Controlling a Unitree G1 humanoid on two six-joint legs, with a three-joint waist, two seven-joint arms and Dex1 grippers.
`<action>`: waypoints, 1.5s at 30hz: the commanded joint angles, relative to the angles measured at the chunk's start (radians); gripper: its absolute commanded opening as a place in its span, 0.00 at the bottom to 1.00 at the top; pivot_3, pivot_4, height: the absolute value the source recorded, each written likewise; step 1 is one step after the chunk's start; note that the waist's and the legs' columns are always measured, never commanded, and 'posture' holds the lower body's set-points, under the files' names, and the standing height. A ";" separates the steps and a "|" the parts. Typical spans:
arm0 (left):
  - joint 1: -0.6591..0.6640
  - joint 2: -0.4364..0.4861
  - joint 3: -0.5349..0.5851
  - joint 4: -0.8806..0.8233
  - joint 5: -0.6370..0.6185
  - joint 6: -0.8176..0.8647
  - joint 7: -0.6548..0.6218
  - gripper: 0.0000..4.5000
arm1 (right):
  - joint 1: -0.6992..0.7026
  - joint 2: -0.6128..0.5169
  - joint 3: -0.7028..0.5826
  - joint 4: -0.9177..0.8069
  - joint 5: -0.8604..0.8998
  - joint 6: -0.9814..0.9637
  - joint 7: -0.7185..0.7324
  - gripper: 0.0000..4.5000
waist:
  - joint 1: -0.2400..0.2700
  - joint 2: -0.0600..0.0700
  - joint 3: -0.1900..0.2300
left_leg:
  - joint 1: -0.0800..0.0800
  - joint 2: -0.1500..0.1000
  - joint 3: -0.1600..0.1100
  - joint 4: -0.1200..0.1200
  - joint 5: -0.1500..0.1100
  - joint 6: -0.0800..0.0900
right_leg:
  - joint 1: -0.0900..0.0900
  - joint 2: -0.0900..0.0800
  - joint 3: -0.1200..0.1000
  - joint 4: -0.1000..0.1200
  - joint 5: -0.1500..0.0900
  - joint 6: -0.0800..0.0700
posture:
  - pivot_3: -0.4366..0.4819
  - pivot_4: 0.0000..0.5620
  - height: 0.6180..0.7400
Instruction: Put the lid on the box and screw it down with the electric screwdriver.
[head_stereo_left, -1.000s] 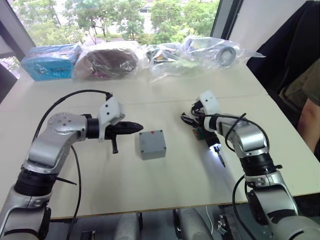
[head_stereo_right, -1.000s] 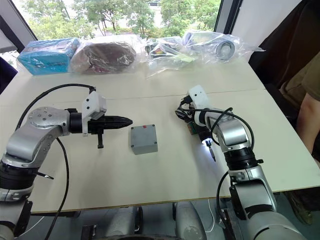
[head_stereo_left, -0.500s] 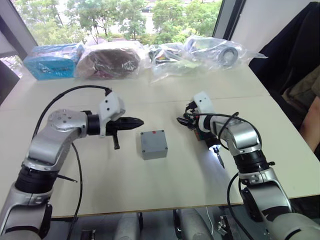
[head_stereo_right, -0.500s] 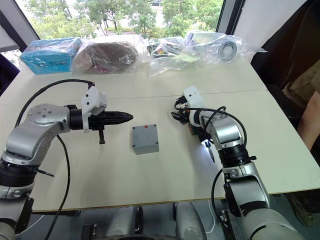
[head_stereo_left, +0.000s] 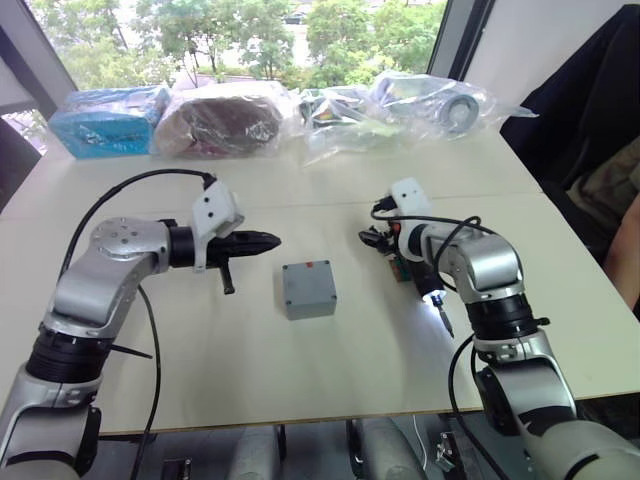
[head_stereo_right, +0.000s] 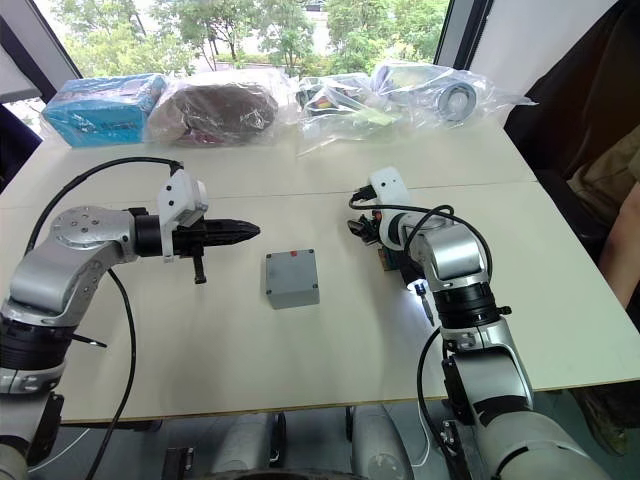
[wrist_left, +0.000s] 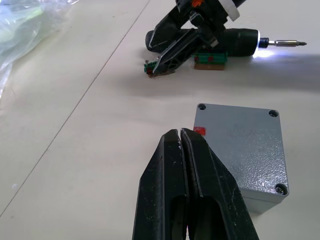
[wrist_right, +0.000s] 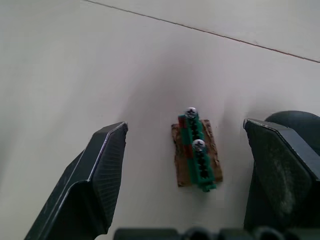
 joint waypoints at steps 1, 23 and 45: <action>-0.016 0.008 0.026 -0.025 -0.003 -0.016 0.005 0.00 | 0.004 0.006 -0.015 -0.053 0.012 0.081 -0.017 0.84 | -0.002 0.000 0.000 | 0.000 0.000 0.000 0.000 0.000 0.000 | 0.000 0.000 0.000 0.000 0.000 0.000 | 0.48 0.27 1.00; -0.009 -0.010 0.018 -0.041 -0.003 -0.016 0.027 0.00 | -0.017 0.031 0.014 0.063 -0.021 -0.013 -0.062 0.84 | -0.004 0.000 0.000 | 0.000 0.000 0.000 0.000 0.000 0.000 | 0.000 0.000 0.000 0.000 0.000 0.000 | 0.48 0.27 1.00; -0.016 -0.017 0.007 -0.036 0.002 -0.025 0.020 0.00 | -0.013 0.015 -0.002 0.009 0.021 0.042 -0.023 0.01 | -0.006 0.000 0.000 | 0.000 0.000 0.000 -0.001 0.000 0.000 | -0.001 0.000 0.000 0.000 0.000 0.000 | 0.48 0.27 1.00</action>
